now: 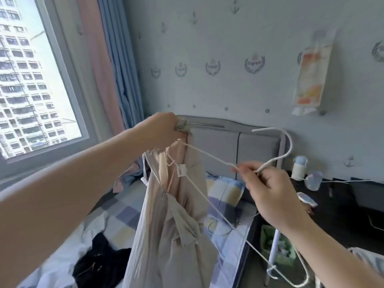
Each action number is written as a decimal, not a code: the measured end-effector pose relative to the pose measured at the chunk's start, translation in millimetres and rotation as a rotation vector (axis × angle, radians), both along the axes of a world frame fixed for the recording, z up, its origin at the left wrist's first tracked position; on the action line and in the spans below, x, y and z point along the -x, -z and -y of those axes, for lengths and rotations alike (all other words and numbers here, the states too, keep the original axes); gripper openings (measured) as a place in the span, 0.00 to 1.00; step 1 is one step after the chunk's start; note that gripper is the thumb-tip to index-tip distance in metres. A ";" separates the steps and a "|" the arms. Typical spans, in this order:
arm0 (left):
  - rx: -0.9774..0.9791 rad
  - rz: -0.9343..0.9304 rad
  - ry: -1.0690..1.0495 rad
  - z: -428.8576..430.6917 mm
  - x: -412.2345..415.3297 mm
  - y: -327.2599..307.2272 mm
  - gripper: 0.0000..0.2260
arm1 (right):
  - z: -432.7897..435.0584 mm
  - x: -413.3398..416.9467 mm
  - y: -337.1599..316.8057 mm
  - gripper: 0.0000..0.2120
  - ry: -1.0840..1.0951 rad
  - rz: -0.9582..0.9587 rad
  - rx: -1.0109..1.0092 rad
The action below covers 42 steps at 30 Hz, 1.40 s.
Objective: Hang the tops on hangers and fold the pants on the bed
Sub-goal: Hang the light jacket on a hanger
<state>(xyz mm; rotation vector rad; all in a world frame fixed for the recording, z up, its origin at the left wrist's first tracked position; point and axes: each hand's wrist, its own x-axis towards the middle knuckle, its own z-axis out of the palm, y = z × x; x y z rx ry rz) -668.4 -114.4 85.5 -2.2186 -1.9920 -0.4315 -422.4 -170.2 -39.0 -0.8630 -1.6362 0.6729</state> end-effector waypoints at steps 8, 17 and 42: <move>0.357 0.350 0.072 27.3 69.3 138.1 0.09 | 4.7 100.7 123.4 0.12 -0.162 0.138 0.285; 0.620 0.717 0.020 73.2 70.8 236.1 0.15 | 36.4 141.6 180.1 0.13 -0.208 0.034 0.559; 0.243 0.336 0.333 76.9 119.4 282.4 0.23 | 13.8 63.8 199.3 0.12 -0.119 0.206 0.668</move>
